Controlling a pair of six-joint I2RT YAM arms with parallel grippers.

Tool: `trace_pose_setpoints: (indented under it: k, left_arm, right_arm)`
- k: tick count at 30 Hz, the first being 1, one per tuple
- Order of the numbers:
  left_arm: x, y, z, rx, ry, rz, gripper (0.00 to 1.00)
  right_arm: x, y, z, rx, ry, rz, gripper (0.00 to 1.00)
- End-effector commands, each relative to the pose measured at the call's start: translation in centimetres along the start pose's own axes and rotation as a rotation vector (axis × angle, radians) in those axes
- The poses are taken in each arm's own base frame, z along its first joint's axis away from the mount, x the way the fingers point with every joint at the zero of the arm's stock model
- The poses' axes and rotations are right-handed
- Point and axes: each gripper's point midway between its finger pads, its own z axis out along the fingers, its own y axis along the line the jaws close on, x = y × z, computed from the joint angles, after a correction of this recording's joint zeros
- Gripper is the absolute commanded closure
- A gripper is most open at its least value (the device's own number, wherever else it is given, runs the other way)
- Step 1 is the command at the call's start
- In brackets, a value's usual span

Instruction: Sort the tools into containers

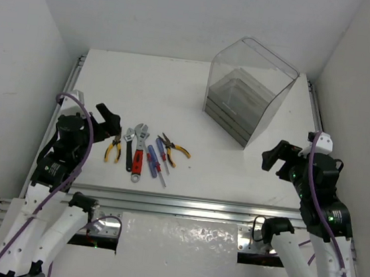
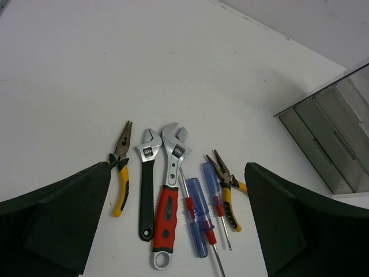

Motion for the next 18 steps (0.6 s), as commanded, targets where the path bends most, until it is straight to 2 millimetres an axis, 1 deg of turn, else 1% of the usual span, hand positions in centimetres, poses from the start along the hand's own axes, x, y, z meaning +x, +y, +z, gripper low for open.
trace_pose_setpoints:
  k: [1, 4, 7, 8, 9, 10, 11, 13, 14, 16, 17, 18]
  left_arm:
    - [-0.9, -0.4, -0.2, 0.004, -0.038, -0.049, 0.0]
    - [-0.8, -0.7, -0.2, 0.025, -0.031, -0.045, 0.0]
    - [-0.7, -1.5, 0.0, 0.056, -0.011, -0.044, 0.0]
    - [-0.5, -2.5, 0.0, 0.106, 0.005, -0.05, 0.0]
    - [-0.3, -3.1, 0.0, 0.137, 0.02, -0.052, 0.0]
    - [-0.2, -3.9, 0.3, 0.165, 0.032, -0.096, 0.0]
    - [0.8, -4.9, 0.4, 0.22, 0.072, -0.123, 0.0]
    - [1.8, -7.2, 0.5, 0.338, 0.125, -0.191, 0.0]
    - [2.5, -9.6, 0.2, 0.473, 0.165, -0.287, 0.0]
    - [3.4, -11.9, 0.4, 0.602, 0.213, -0.404, 0.02]
    - [1.1, -14.5, -0.7, 0.761, 0.166, -0.503, 0.03]
    - [2.5, -15.4, -0.6, 0.793, 0.203, -0.536, 0.04]
  right_arm:
    - [-0.9, 0.6, 0.3, -0.025, -0.031, -0.001, 0.01]
    - [-0.8, 1.1, 0.5, -0.055, -0.027, -0.004, 0.01]
    - [-0.2, 2.2, 0.8, -0.124, -0.007, -0.013, 0.01]
    - [-0.1, 3.3, 0.7, -0.186, 0.001, -0.016, 0.01]
    - [0.1, 3.7, 0.9, -0.207, 0.016, -0.016, 0.01]
    - [0.1, 4.1, 0.9, -0.224, 0.024, -0.012, 0.01]
    - [0.4, 4.4, 0.9, -0.238, 0.043, -0.009, 0.01]
    - [0.5, 4.6, 1.1, -0.242, 0.064, -0.003, 0.01]
    - [0.5, 4.8, 1.2, -0.253, 0.067, -0.001, 0.01]
    - [0.4, 5.0, 1.0, -0.268, 0.061, 0.002, 0.01]
    - [0.3, 5.2, 1.0, -0.274, 0.055, 0.003, 0.01]
    - [0.2, 5.3, 0.9, -0.283, 0.052, 0.007, 0.01]
